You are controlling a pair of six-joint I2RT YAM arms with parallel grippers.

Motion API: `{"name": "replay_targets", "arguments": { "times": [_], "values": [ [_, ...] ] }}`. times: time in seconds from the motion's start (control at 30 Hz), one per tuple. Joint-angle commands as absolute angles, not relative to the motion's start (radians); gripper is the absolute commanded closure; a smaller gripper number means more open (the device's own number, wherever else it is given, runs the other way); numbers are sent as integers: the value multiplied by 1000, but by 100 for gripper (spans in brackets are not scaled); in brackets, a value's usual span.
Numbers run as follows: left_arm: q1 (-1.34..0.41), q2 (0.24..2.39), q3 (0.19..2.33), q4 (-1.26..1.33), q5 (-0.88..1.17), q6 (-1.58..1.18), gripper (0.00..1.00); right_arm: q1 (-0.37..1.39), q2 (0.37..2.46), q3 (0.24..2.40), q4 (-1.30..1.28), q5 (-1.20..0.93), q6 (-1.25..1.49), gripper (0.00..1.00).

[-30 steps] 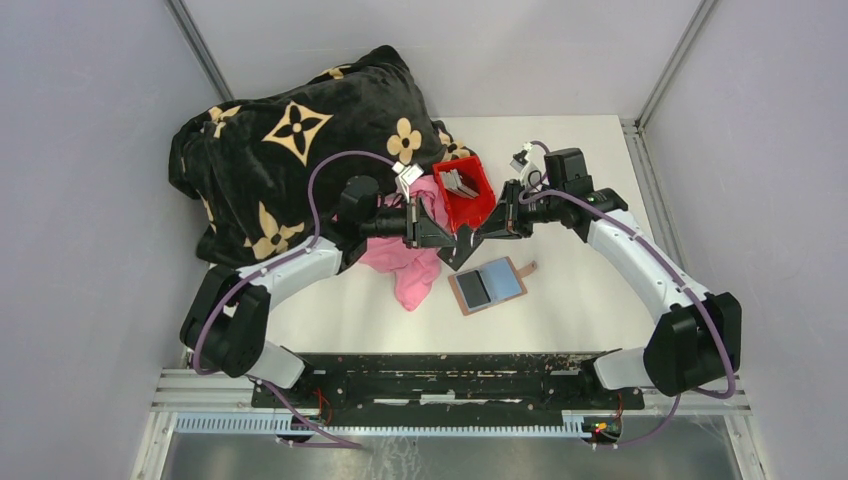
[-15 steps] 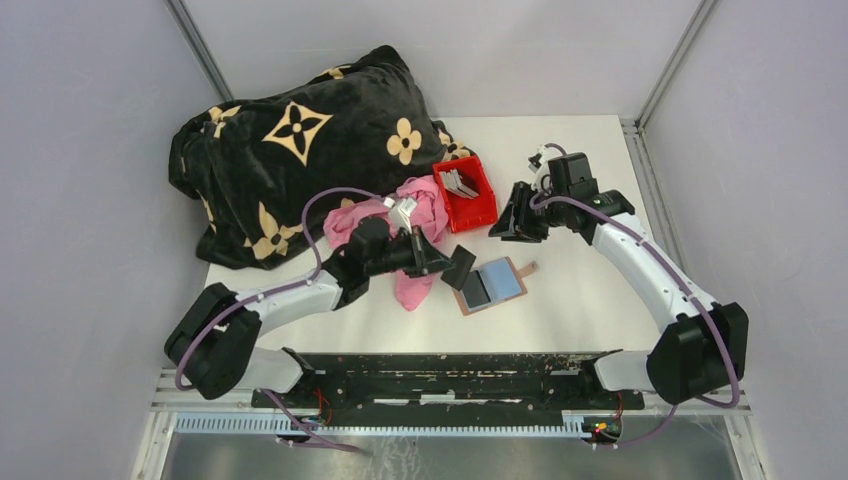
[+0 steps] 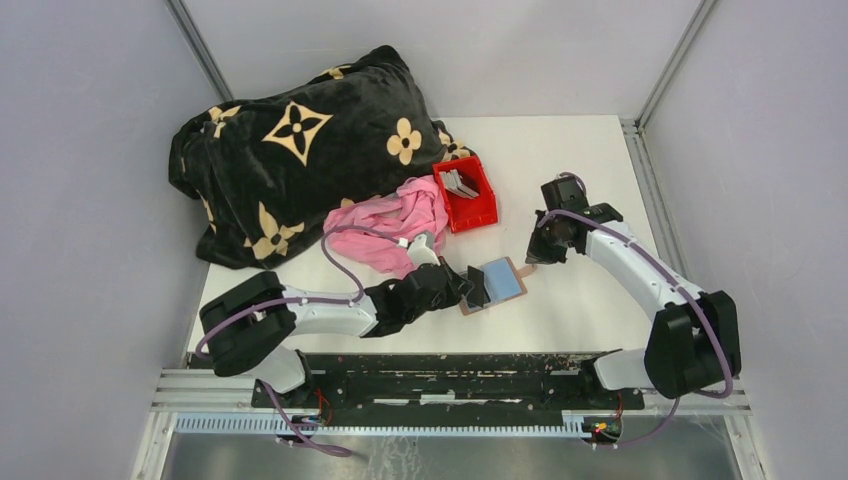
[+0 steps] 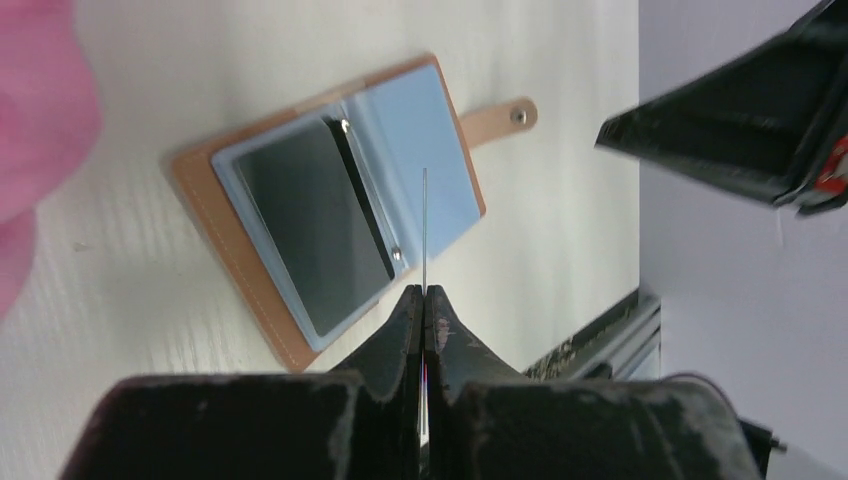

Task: Put the credit cards into the card holder
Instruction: Insert the credit card into the card holder.

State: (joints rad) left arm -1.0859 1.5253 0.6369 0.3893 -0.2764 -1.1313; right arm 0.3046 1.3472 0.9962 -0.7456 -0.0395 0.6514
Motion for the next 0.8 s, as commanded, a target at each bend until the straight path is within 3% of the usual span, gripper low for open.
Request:
{"name": "replay_targets", "arguments": {
  "times": [0.0, 0.77],
  "values": [
    [-1112, 1529, 656, 432, -564, -1273, 97, 304, 1385, 986, -685, 9, 717, 99],
    [-1181, 1750, 641, 655, -685, -1511, 97, 310, 1648, 1026, -665, 41, 716, 99]
  ]
}}
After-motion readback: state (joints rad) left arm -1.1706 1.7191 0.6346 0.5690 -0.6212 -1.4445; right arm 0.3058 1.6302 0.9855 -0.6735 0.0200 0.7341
